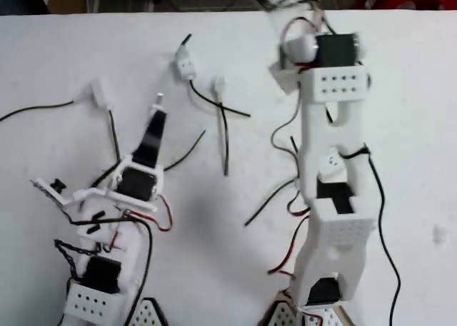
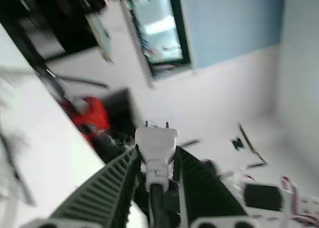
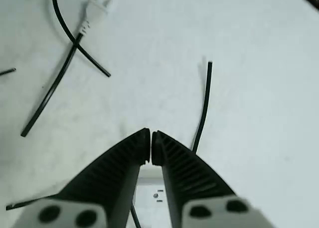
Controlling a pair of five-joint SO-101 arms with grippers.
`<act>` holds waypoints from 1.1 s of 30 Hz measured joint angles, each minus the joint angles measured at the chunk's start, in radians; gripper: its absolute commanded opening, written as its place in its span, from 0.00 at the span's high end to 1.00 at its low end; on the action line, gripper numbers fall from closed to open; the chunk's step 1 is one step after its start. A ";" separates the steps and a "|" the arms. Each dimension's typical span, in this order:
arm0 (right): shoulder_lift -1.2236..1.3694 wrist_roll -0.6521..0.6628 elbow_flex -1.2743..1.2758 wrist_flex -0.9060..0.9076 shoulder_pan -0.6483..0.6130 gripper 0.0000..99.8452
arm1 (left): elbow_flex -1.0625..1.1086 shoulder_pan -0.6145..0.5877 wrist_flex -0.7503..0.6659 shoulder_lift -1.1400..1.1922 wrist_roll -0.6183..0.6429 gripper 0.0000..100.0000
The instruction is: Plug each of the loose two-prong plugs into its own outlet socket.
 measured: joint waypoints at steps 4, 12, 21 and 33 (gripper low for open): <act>0.000 0.000 0.150 0.000 0.018 0.98 | 0.000 -0.097 0.187 0.000 -0.310 0.97; 0.000 -0.153 0.276 -0.002 -0.097 0.98 | 0.000 -0.453 0.394 0.000 -0.775 0.97; 0.002 -0.322 0.302 -0.002 -0.338 0.98 | 0.000 -1.034 0.396 0.000 -0.684 0.97; 0.038 -0.124 0.305 -0.071 -0.787 0.92 | 0.000 -1.350 0.535 0.000 -0.677 0.97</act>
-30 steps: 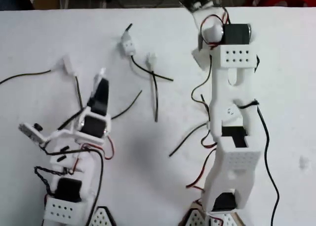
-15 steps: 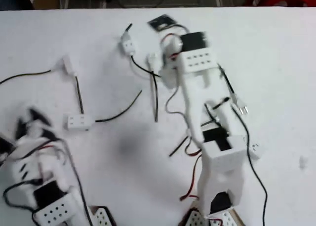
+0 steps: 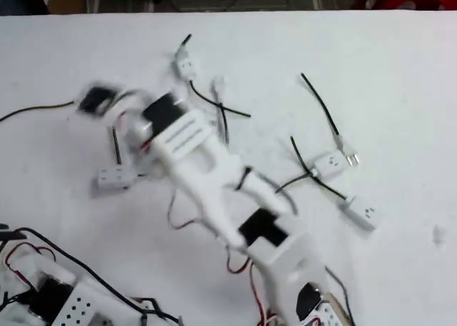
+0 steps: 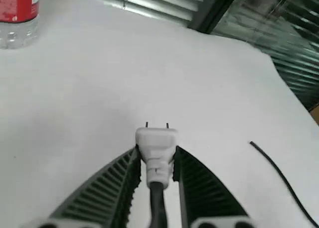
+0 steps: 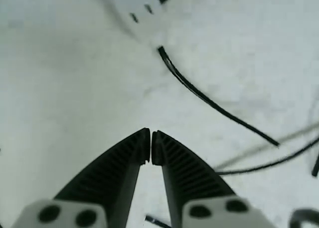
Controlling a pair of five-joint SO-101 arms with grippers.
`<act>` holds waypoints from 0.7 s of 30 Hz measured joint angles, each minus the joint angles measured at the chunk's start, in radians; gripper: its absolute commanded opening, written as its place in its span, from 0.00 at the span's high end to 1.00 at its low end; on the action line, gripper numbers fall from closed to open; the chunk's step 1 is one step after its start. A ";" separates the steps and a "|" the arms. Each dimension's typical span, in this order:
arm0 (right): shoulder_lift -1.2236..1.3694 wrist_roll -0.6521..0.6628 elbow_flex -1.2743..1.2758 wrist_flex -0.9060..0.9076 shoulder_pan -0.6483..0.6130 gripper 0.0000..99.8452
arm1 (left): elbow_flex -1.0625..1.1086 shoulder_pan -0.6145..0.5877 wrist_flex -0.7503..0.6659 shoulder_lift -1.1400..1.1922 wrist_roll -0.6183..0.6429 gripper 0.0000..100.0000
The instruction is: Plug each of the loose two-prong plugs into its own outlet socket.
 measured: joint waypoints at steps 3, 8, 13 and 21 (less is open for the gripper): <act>0.037 0.055 0.000 -0.052 -0.057 0.84 | 0.000 -0.006 0.072 0.000 0.000 0.97; 0.083 0.169 0.000 -0.118 -0.100 0.76 | 0.000 -0.008 0.167 0.000 0.000 0.97; 0.137 0.262 0.000 -0.135 -0.161 0.75 | 0.000 -0.008 0.176 0.000 0.000 0.97; 0.245 0.279 0.000 -0.226 -0.189 0.75 | 0.000 -0.008 0.176 0.000 0.000 0.97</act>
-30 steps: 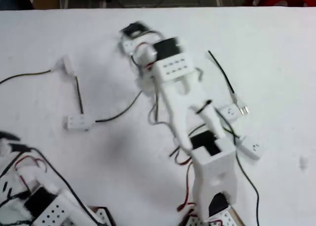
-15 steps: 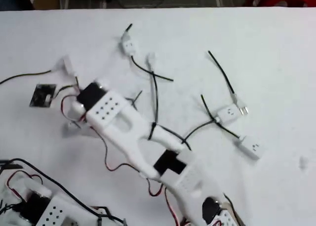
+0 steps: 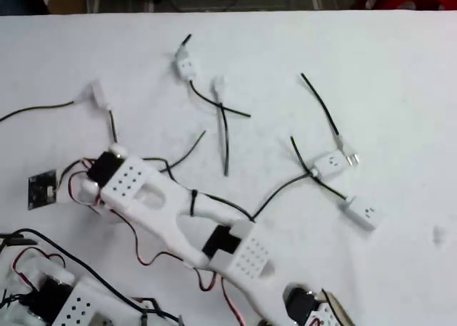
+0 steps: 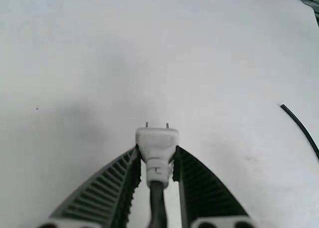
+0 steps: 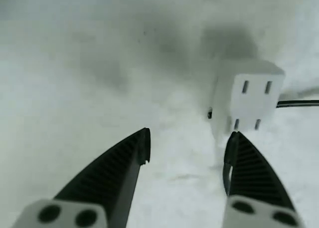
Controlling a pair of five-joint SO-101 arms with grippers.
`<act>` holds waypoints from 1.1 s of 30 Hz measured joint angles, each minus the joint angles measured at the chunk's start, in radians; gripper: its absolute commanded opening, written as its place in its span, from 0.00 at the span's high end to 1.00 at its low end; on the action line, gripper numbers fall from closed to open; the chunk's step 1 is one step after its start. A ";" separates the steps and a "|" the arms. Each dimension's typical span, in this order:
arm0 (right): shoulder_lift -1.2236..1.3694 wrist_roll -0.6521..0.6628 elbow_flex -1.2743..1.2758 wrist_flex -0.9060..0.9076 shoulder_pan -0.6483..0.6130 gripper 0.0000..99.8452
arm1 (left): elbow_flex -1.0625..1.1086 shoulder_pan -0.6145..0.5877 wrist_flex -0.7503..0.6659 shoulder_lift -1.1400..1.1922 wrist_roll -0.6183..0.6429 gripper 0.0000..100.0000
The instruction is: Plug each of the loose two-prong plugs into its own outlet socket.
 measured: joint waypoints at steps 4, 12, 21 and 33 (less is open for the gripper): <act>0.063 0.003 -0.002 -0.092 -0.008 0.75 | 0.000 0.000 0.000 0.000 0.000 0.97; 0.144 0.005 -0.072 -0.173 0.008 0.94 | 0.000 -0.018 0.000 0.000 0.000 0.97; 0.245 0.006 -0.318 0.149 0.028 0.94 | 0.000 -0.046 0.000 0.000 0.000 0.97; 0.259 -0.103 -0.516 0.255 0.164 0.78 | 0.000 -0.046 0.000 0.000 0.000 0.97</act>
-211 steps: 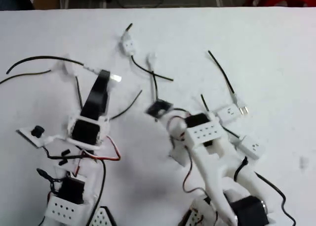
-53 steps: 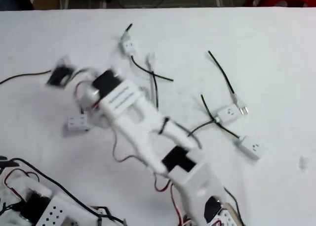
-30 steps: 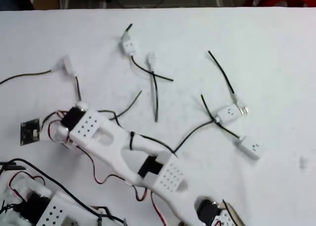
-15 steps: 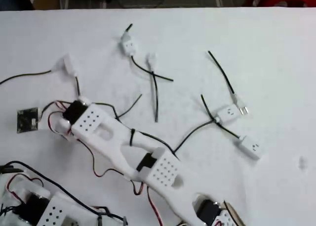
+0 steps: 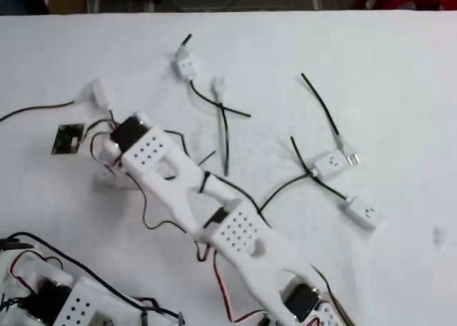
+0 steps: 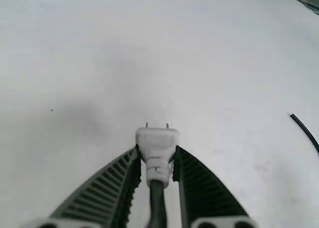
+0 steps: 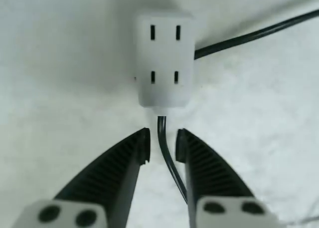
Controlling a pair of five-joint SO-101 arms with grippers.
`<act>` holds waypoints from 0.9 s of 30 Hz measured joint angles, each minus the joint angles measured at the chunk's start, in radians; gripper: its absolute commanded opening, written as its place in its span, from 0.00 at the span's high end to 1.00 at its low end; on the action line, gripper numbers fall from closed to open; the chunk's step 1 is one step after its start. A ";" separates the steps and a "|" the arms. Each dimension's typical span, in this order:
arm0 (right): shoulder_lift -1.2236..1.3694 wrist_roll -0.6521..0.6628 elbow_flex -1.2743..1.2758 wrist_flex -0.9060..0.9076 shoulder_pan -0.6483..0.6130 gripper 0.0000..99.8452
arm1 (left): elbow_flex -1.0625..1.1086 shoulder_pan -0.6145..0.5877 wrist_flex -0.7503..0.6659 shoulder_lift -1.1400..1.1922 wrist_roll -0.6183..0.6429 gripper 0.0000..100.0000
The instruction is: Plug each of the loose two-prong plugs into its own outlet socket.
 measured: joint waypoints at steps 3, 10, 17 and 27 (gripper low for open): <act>0.000 -0.002 -0.025 0.000 -0.008 0.70 | 0.000 -0.002 0.000 0.000 0.000 0.97; 0.000 -0.002 -0.029 -0.057 -0.110 0.67 | 0.000 -0.002 0.000 0.000 0.000 0.97; 0.103 -0.002 -0.028 -0.167 -0.115 0.67 | 0.000 -0.002 0.000 0.000 0.000 0.97; 0.149 -0.006 -0.028 -0.186 -0.017 0.89 | 0.000 -0.002 0.021 0.000 0.000 0.97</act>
